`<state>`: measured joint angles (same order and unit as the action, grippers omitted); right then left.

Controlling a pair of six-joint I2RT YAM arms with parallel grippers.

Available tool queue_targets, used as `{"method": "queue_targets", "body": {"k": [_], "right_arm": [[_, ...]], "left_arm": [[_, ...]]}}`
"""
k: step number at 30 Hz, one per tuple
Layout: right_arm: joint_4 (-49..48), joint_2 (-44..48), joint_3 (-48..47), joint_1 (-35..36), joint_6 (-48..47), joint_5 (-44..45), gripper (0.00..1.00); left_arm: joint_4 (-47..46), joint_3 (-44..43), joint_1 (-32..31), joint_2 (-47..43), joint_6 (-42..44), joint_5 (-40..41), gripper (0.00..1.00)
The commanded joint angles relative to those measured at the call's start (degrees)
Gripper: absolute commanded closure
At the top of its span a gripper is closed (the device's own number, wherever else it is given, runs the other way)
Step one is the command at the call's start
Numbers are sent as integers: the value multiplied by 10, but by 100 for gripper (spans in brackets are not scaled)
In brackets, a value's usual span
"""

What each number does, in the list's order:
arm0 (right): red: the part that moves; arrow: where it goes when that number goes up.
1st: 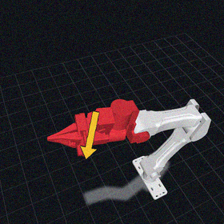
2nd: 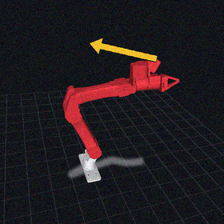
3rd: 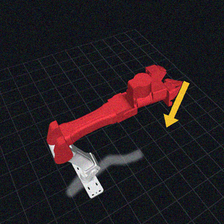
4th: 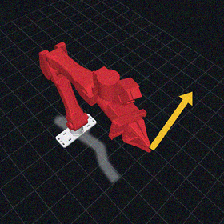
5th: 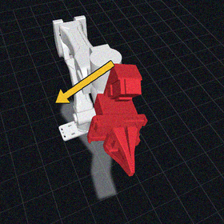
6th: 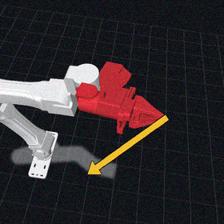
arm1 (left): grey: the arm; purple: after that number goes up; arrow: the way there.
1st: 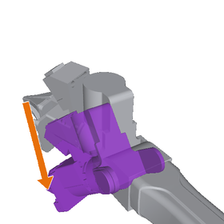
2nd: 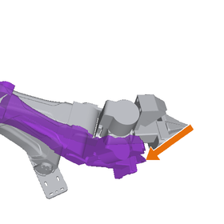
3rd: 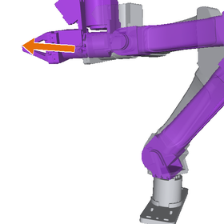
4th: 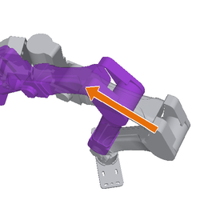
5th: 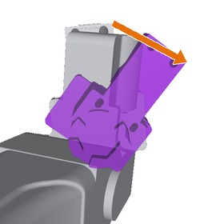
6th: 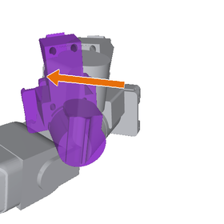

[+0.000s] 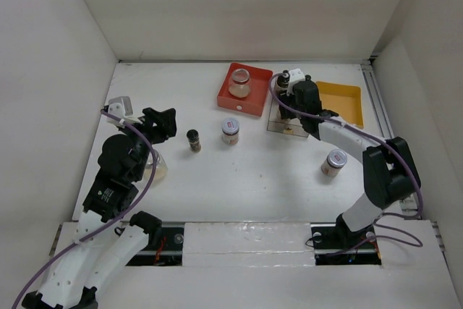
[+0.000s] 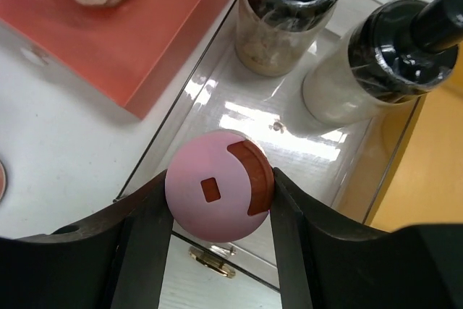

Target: Organize the condiment bottles

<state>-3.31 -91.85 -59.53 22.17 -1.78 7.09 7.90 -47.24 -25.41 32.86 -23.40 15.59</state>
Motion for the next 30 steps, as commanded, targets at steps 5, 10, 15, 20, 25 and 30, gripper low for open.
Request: {"method": "queue_targets", "body": {"k": [5, 10, 15, 20, 25, 30], "right_arm": [[-20, -43, -38, -6, 17, -18, 55], [-20, -81, -65, -6, 17, -29, 55], [-20, -102, -93, -11, 17, -35, 54], [-20, -84, -77, -11, 17, -24, 33], [-3, -36, -62, -11, 17, -14, 29], [23, 16, -57, 15, -1, 41, 28]], "left_arm": [[-27, -1, 0, 5, 6, -5, 38], [-27, -1, 0, 5, 12, -5, 38], [-27, -1, 0, 5, 12, 0, 38], [-27, -1, 0, 11, 12, 0, 38], [-27, -1, 0, 11, 12, 0, 38], [-27, -1, 0, 11, 12, 0, 38]]}}
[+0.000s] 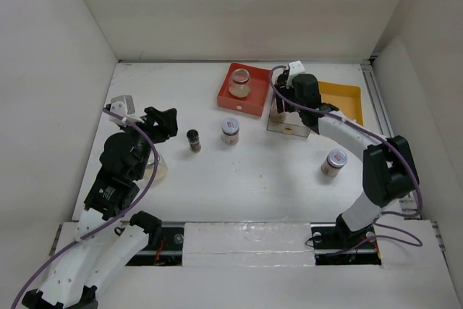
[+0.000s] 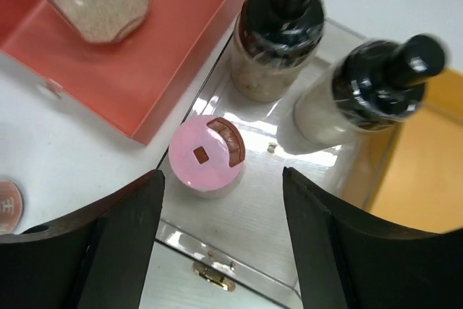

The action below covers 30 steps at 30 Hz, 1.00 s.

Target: Organize the condiment bottles

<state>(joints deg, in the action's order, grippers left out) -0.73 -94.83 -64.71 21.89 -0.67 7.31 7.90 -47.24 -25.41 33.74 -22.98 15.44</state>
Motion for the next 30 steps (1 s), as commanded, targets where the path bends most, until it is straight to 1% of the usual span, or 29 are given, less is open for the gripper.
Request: {"method": "queue_targets", "body": {"k": [1, 3, 4, 5, 6, 7, 8, 9, 10, 11, 14, 17, 23, 24, 27, 29, 30], "right_arm": [[3, 60, -5, 25, -23, 45, 28], [3, 67, -12, 58, -40, 33, 36], [3, 67, -20, 71, -61, 13, 52], [-3, 61, -25, 103, -71, -43, 66], [-3, 54, -31, 121, -81, -75, 77], [-3, 32, -47, 140, -99, -102, 80], [-3, 20, -53, 159, -105, -120, 78], [-3, 8, -59, 190, -105, -120, 73], [-3, -5, -70, 201, -105, -112, 53], [-3, -29, -70, 208, -105, -112, 39], [-3, -54, -83, 208, -100, -118, 5], [-3, -82, -98, 208, -100, -155, 4], [-3, -127, -121, 208, -94, -162, 3], [-3, -133, -127, 208, -89, -162, 6], [-3, -144, -133, 208, -89, -157, 11], [-3, -149, -139, 208, -89, -157, 28], [-3, -149, -144, 208, -89, -157, 35]], "left_arm": [[-27, -1, 0, 2, 7, 2, 38], [-27, -1, 0, 2, 7, 2, 38], [-27, -1, 0, -3, 7, 2, 38], [-27, -1, 0, -3, 7, 2, 38], [-27, -1, 0, -3, 7, 7, 38], [-27, -1, 0, -3, 7, 7, 38], [-27, -1, 0, -9, 7, 14, 38], [-27, -1, 0, -14, 2, 21, 38], [-27, -1, 0, -14, 2, 21, 38], [-27, -1, 0, -19, 2, 21, 38], [-27, -1, 0, -19, 2, 21, 38], [-27, -1, 0, -19, 2, 9, 38], [-27, -1, 0, -19, 2, 9, 38], [-27, -1, 0, -19, 2, 9, 38], [-27, -1, 0, -19, 2, 9, 38], [-27, -1, 0, -19, 2, 9, 38], [-27, -1, 0, -19, 2, 9, 38]]}}
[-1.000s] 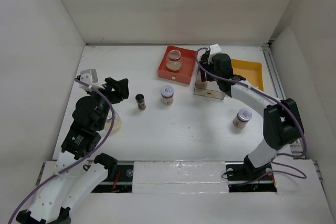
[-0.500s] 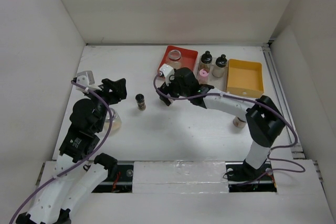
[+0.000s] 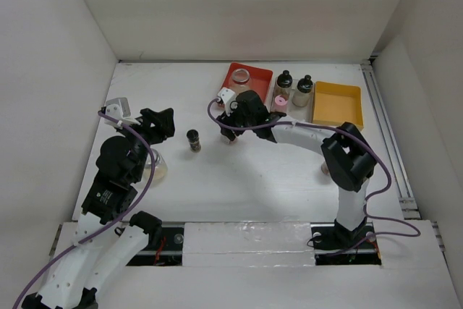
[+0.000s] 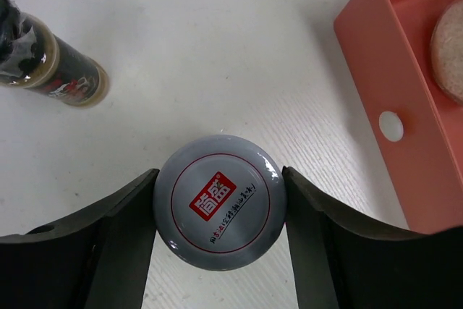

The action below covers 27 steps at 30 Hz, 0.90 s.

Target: Organize the condiment bottles

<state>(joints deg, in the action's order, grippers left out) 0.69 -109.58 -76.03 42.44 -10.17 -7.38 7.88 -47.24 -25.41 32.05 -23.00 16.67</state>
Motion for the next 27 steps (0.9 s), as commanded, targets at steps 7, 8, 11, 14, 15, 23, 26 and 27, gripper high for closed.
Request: {"method": "queue_targets", "body": {"k": [7, 8, 11, 14, 15, 23, 26, 27], "right_arm": [[-23, 66, -8, -2, 18, -4, 47], [-23, 82, -3, -2, 18, -4, 47], [-23, 152, -8, -13, 18, 10, 47], [-23, 217, -26, -55, 18, 16, 47], [-23, 231, -37, -70, 18, 16, 47], [3, 294, -90, -264, 24, 56, 47], [15, 277, -102, -332, 30, 92, 47], [15, 269, -102, -348, 30, 100, 47]], "left_arm": [[-27, -1, 0, -2, 2, -9, 38], [-27, -1, 0, -2, 2, -9, 38], [-27, -1, 0, -2, 2, -9, 38], [-27, -1, 0, -2, 2, -9, 38], [-27, -1, 0, -2, 2, -9, 38], [-27, -1, 0, -2, 2, -15, 38], [-27, -1, 0, -2, 2, -15, 38], [-27, -1, 0, -2, 2, -15, 38]]}}
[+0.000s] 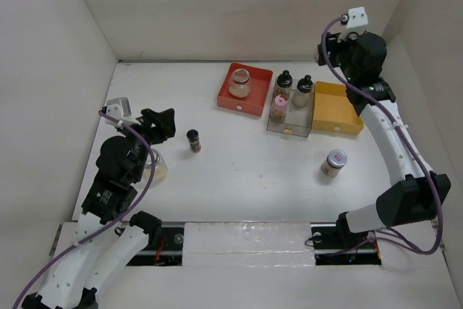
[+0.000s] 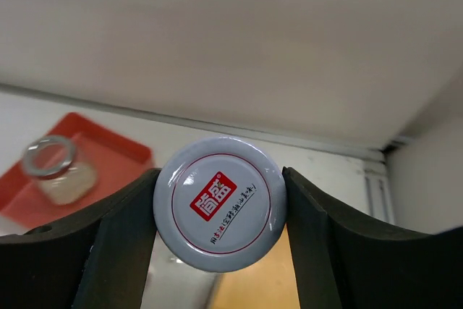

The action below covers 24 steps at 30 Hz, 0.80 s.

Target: Organize the condiment bottles

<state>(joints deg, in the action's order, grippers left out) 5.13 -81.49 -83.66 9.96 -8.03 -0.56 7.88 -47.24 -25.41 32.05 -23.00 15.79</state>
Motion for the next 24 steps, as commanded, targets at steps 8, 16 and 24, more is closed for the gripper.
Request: {"method": "queue_targets", "body": {"k": [8, 16, 24], "right_arm": [[-42, -125, -26, -142, 44, 2, 47], [-70, -207, -19, -153, 55, -35, 48], [-82, -287, -46, -146, 61, -47, 48]], "left_arm": [[-27, -1, 0, 8, 2, -6, 38], [-27, -1, 0, 13, 8, -6, 38], [-27, -1, 0, 13, 8, -1, 38]]}}
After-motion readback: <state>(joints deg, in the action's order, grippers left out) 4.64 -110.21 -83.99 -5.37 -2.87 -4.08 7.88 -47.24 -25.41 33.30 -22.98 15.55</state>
